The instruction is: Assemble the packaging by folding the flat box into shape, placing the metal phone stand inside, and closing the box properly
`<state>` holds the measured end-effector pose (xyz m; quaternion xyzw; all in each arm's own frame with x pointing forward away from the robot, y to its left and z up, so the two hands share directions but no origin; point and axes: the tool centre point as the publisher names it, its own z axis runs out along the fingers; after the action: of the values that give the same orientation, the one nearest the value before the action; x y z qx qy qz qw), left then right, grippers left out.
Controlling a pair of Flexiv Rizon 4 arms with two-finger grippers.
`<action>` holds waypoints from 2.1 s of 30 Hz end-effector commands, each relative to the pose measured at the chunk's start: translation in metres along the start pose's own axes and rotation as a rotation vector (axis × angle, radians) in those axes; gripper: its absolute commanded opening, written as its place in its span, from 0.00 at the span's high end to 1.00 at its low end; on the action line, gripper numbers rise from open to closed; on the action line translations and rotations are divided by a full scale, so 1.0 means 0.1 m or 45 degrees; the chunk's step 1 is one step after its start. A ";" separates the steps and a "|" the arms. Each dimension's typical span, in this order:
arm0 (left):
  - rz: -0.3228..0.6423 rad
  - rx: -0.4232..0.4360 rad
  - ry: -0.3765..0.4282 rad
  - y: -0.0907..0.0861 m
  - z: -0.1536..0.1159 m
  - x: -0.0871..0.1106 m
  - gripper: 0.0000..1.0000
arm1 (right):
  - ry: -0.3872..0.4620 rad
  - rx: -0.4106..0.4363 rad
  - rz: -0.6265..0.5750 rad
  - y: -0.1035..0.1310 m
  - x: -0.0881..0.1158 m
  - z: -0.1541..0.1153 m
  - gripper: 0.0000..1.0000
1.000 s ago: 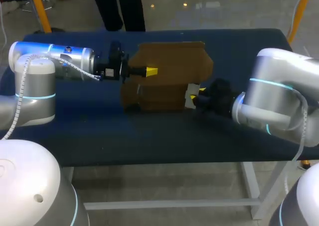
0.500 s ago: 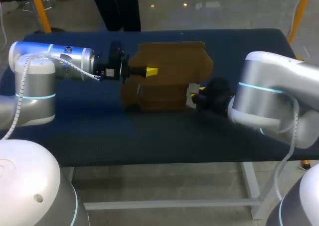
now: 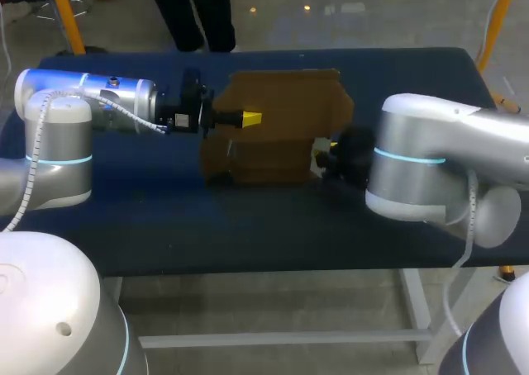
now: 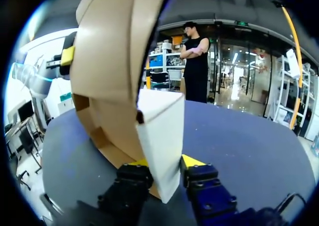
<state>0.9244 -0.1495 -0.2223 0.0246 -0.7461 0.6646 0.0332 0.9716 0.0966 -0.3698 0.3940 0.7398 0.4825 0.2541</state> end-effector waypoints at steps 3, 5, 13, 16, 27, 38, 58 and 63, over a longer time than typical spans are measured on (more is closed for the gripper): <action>0.000 0.001 0.006 0.02 0.00 0.00 1.00 | -0.121 -0.003 0.015 0.00 0.05 0.06 0.73; 0.000 0.001 0.006 0.02 0.00 0.00 1.00 | -0.132 0.001 0.025 0.00 0.06 0.06 0.79; 0.000 0.001 0.006 0.02 0.00 0.00 1.00 | -0.144 0.004 0.047 0.03 0.08 0.06 1.00; 0.000 0.001 0.006 0.02 0.00 0.00 0.70 | -0.138 -0.006 0.041 0.06 0.11 0.06 1.00; 0.082 -0.028 -0.047 -0.07 -0.06 0.07 0.00 | -0.108 -0.014 0.067 0.11 0.11 0.02 1.00; 0.244 -0.120 -0.240 -0.25 -0.40 0.32 0.00 | 0.062 0.032 0.157 0.18 0.00 0.05 1.00; 0.383 -0.256 -0.366 -0.43 -0.78 0.71 0.00 | 0.331 0.198 0.170 0.29 -0.08 0.08 1.00; 0.400 -0.287 -0.384 -0.44 -0.88 0.79 0.00 | 0.392 0.253 0.169 0.28 -0.08 0.12 1.00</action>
<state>0.8624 -0.0733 -0.1674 -0.0039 -0.8057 0.5669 -0.1718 0.9904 0.1052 -0.3524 0.3974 0.7457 0.5202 0.1236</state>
